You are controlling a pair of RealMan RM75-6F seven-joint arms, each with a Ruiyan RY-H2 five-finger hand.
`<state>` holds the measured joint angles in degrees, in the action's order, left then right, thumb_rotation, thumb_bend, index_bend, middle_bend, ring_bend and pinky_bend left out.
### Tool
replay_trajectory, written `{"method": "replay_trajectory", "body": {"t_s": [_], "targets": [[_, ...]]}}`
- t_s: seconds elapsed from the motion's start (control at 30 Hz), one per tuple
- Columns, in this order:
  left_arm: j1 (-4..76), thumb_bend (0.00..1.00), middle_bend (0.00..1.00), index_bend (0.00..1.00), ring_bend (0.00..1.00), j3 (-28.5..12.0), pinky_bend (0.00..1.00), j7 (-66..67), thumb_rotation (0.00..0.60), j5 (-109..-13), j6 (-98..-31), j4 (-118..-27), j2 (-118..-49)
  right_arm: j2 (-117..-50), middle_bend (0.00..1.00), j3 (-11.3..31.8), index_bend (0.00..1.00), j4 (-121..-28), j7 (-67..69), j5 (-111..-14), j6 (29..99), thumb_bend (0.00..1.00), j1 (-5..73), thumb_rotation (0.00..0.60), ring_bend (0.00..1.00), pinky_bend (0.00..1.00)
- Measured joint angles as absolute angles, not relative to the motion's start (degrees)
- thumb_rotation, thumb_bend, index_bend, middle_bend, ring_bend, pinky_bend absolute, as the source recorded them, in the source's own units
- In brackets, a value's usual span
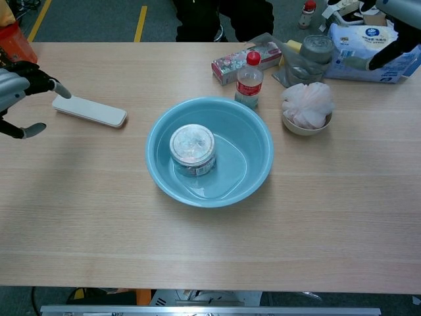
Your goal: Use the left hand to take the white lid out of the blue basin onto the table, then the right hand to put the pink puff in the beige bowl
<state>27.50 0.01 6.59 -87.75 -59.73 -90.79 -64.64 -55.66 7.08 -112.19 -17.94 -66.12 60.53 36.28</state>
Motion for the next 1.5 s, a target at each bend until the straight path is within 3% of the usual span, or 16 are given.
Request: {"method": "replay_trajectory", "body": {"t_s": [0.37, 0.83, 1.5], "targets": [[32.2, 0.36, 0.23, 0.23, 0.15, -0.2, 0.07, 11.9, 0.6, -84.2, -51.1, -89.6, -69.5, -54.9, 0.18, 5.5, 0.0, -111.9, -14.3, -69.5, 60.8, 0.26, 33.3, 0.6, 0.01, 0.21], [37.9, 0.64, 0.25, 0.23, 0.15, -1.1, 0.07, 18.2, 0.6, -74.0, -40.8, -90.0, -72.9, -54.4, 0.2, 4.4, 0.0, -110.6, -9.1, -73.3, 62.0, 0.26, 29.9, 0.6, 0.02, 0.21], [43.8, 0.65, 0.29, 0.23, 0.16, -2.2, 0.07, 13.8, 0.6, -72.8, -37.2, -93.7, -77.7, -53.4, 0.2, 4.7, 0.0, -109.0, -5.1, -75.5, 62.4, 0.26, 27.3, 0.6, 0.02, 0.21]]}}
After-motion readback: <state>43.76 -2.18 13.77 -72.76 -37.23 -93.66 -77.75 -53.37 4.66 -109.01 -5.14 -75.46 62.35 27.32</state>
